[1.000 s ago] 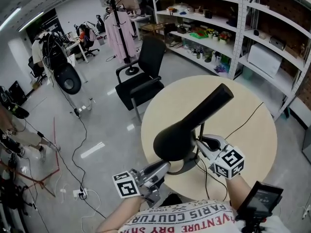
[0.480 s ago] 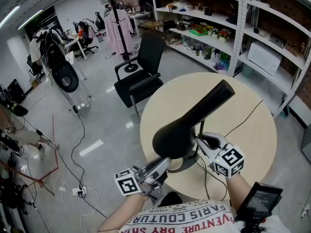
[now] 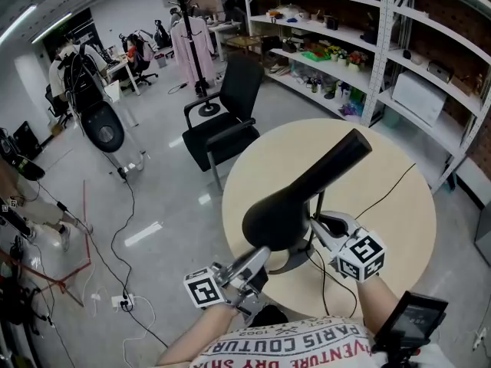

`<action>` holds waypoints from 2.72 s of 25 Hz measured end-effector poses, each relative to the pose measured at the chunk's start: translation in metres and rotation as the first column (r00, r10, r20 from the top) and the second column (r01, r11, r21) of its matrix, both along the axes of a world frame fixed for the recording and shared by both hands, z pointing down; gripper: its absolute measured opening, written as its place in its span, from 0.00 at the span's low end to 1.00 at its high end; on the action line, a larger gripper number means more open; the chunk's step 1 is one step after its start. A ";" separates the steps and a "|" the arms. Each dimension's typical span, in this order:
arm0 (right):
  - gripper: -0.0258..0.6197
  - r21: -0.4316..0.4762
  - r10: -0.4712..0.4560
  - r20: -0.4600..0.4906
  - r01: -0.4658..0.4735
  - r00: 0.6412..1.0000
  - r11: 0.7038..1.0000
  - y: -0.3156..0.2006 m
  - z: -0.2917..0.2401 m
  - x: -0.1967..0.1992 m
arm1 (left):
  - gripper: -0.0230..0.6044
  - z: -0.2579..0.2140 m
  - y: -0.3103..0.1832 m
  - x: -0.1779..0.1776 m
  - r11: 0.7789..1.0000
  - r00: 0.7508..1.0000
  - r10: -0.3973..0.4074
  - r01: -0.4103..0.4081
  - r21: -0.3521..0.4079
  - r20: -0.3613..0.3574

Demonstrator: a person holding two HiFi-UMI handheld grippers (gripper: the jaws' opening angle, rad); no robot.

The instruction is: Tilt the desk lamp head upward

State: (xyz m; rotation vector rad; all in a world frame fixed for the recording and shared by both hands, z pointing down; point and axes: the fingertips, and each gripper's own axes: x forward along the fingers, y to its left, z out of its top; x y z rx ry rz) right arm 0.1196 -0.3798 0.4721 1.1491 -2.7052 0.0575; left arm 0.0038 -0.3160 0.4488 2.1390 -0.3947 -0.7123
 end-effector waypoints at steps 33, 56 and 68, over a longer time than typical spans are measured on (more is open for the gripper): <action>0.11 -0.003 -0.017 -0.014 0.017 1.000 1.000 -0.010 0.005 -0.003 | 0.13 -0.034 -0.012 -0.042 0.985 0.988 -0.145 0.140 0.100 0.050; 0.11 -0.015 -0.006 -0.014 0.006 1.000 1.000 -0.014 0.013 -0.006 | 0.09 -0.102 -0.020 -0.083 0.941 0.969 -0.244 0.232 0.247 0.022; 0.11 -0.015 -0.002 -0.015 0.002 1.000 1.000 -0.015 0.015 -0.006 | 0.08 -0.131 -0.023 -0.090 0.924 0.965 -0.264 0.253 0.287 0.000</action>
